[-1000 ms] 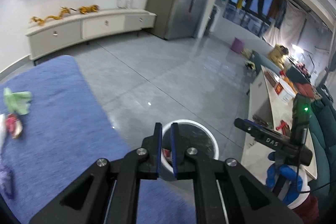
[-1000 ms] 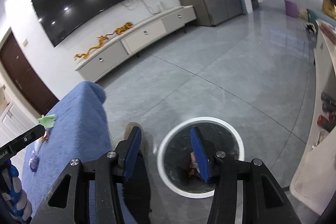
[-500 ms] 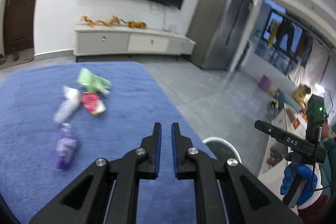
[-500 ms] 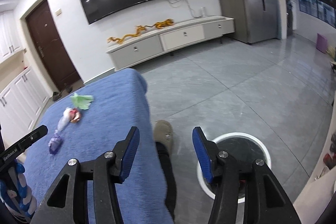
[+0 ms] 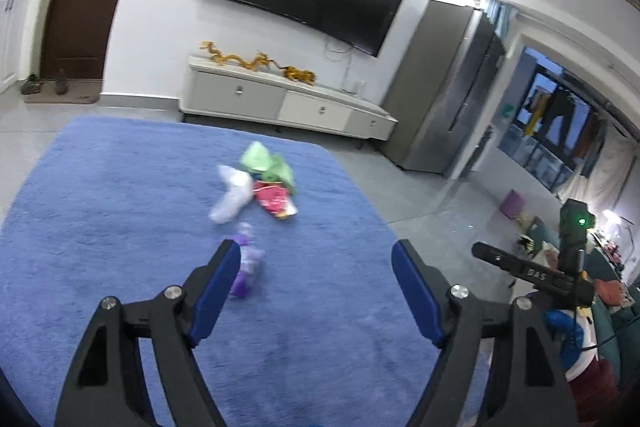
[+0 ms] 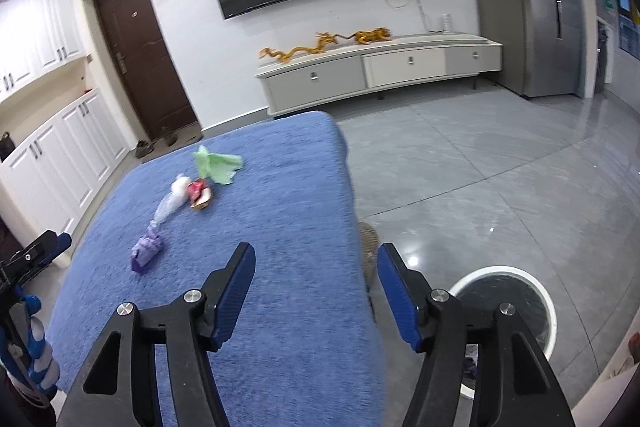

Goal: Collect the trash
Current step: 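Move both open tools back to the remaining wrappers on the rug, then grasp the purple bag with left tool while right tool grasps pink chip bag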

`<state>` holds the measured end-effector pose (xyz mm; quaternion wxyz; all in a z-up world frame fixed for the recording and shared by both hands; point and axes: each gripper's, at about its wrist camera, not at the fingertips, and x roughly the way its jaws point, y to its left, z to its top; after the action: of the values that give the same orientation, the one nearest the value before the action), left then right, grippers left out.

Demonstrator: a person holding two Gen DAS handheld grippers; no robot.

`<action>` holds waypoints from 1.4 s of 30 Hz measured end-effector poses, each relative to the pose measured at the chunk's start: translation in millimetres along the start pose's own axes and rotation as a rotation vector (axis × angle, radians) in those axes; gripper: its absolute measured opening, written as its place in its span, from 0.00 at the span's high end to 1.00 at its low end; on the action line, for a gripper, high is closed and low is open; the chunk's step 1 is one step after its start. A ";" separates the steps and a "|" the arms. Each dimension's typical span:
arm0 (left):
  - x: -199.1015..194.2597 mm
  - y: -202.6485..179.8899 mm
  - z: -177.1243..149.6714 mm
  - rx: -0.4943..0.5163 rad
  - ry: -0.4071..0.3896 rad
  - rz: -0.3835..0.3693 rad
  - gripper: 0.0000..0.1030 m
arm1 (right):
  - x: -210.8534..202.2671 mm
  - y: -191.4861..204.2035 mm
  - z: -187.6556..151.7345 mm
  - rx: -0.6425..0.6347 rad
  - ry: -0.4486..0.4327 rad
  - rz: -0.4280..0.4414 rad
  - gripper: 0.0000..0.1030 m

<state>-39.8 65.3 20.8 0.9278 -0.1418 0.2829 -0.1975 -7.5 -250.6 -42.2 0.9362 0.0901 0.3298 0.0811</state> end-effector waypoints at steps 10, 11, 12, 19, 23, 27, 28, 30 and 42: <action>36.6 23.0 -11.6 -0.002 0.130 0.101 0.26 | 36.6 26.8 6.4 -0.040 0.061 0.086 0.40; 42.9 23.3 -12.2 -0.001 0.143 0.100 0.26 | 41.1 29.7 7.2 -0.046 0.069 0.095 0.40; 48.3 23.9 -13.3 0.000 0.152 0.099 0.26 | 46.3 33.4 7.9 -0.052 0.077 0.106 0.40; 96.6 29.4 -8.4 0.033 0.220 0.124 0.42 | 90.7 58.6 19.1 -0.090 0.142 0.192 0.40; 122.8 36.9 -8.8 0.039 0.268 0.130 0.53 | 119.7 76.6 27.0 -0.113 0.168 0.234 0.40; 138.9 43.1 -10.5 0.060 0.294 0.134 0.65 | 145.0 94.5 34.1 -0.136 0.183 0.263 0.46; 143.1 44.5 -11.6 0.061 0.303 0.131 0.66 | 152.5 99.8 36.4 -0.143 0.186 0.272 0.48; 149.7 48.1 -13.8 0.053 0.314 0.113 0.68 | 163.5 107.1 39.1 -0.151 0.192 0.284 0.51; 145.2 54.8 -14.9 0.021 0.286 0.082 0.73 | 213.0 130.7 50.2 -0.154 0.228 0.330 0.56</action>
<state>77.9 46.5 -79.8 0.8868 -0.0908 0.4156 -0.1806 176.1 -84.6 -103.1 0.8709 0.0614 0.4072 0.2682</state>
